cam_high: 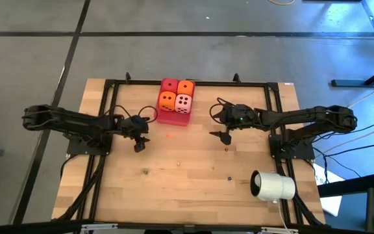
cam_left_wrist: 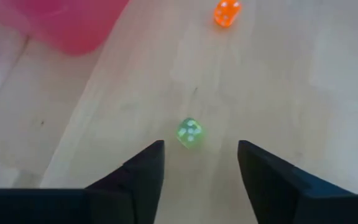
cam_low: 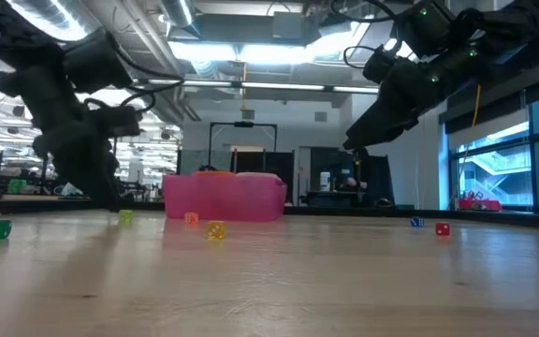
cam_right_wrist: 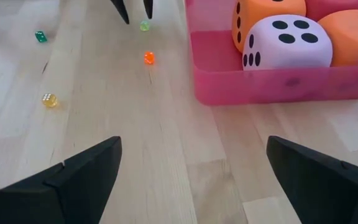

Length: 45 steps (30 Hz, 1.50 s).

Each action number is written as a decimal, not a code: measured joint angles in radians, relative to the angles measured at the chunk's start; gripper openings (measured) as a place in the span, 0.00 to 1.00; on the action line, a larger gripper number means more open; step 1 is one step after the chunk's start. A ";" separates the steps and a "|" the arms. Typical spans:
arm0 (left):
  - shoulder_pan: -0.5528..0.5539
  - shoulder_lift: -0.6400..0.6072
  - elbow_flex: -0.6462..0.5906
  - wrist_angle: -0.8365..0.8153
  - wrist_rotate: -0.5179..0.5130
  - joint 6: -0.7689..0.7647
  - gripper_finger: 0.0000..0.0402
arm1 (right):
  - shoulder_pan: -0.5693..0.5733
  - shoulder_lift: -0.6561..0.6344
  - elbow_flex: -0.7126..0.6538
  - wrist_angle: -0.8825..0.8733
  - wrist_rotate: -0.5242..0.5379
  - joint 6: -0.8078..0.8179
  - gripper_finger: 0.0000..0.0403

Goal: Pick & Place Dice
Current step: Put the small light green dice into the bin

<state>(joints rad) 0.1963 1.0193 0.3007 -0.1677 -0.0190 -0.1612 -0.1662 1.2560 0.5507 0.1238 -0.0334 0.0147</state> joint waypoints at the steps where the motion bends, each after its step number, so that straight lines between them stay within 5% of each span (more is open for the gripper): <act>1: 0.000 0.004 -0.010 0.023 -0.011 0.000 0.47 | 0.000 0.000 0.000 0.000 0.000 0.000 0.99; 34: 0.000 0.136 -0.032 0.161 -0.041 -0.016 0.17 | 0.000 0.000 0.000 0.002 0.000 -0.003 0.99; 45: -0.012 0.138 0.039 0.210 -0.004 0.007 0.17 | 0.000 0.000 0.000 0.002 0.000 -0.002 0.99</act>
<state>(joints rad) 0.1839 1.1576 0.3393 0.0422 -0.0227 -0.1539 -0.1665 1.2564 0.5510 0.1261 -0.0334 0.0124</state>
